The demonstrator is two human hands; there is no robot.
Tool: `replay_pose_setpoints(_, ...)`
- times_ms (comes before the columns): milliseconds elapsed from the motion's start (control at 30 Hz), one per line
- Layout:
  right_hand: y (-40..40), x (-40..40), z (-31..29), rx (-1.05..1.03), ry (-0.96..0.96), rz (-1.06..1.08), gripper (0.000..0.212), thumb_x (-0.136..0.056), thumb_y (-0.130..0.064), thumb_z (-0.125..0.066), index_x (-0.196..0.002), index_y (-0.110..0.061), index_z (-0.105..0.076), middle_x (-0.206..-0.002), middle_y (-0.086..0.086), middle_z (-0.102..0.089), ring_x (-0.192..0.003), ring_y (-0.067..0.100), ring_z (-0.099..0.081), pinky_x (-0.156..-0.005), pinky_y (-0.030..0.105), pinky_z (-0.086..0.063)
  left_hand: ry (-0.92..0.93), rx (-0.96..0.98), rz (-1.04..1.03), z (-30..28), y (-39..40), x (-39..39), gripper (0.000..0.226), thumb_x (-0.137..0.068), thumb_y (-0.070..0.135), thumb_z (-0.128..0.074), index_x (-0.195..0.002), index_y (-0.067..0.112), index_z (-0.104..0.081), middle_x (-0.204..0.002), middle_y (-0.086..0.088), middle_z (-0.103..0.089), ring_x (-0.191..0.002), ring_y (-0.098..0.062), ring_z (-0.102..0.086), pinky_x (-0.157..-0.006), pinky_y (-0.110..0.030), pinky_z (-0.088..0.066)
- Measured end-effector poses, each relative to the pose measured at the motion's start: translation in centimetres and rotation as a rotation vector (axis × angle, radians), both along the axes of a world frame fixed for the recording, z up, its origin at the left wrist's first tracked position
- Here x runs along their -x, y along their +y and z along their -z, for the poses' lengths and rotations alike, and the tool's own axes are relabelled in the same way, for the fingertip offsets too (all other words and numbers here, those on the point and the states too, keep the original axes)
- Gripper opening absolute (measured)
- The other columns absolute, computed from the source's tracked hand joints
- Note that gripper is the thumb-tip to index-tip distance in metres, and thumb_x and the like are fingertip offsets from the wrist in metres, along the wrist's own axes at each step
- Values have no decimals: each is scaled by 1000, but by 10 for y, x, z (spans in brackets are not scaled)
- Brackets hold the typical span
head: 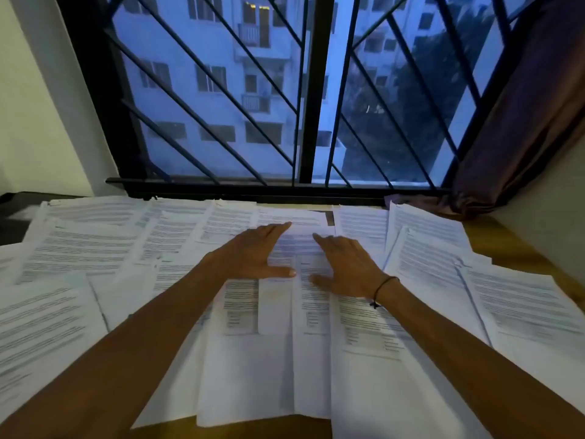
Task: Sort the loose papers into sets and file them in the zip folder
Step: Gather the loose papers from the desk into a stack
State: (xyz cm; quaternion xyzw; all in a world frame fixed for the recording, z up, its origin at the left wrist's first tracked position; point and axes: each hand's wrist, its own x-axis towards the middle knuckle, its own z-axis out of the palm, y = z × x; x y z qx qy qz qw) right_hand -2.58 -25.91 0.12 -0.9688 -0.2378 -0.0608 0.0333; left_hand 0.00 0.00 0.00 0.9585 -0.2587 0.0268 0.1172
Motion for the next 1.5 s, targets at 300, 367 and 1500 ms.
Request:
replay_pose_setpoints(300,11,-16,16,-107,67,-27,89,-90,-66,-57,-159,-25,-19,-149,-3,-46,-141,19,-35,-121,43,-15,117,-152,20,13,4,-12,119,-72,95,-48,-162,26,-14,-170,4,-16,-153,-18,-23,-124,-44,-23)
replay_pose_setpoints(367,13,-23,16,-135,122,-47,85,-88,-64,-61,-156,-30,-23,-140,-6,-49,-136,17,-37,-117,46,-18,116,-149,29,14,5,-12,118,-73,94,-48,-163,25,-16,-171,4,-15,-154,-17,-21,-125,-44,-21)
replay_pose_setpoints(1500,-53,-57,33,-139,-18,177,75,-91,-72,-28,-147,-24,-43,-145,-2,-50,-132,22,-45,-107,54,-26,74,159,103,1,-90,-79,84,-85,63,-70,-155,30,-37,-159,7,-40,-145,-14,-38,-113,-29,-31)
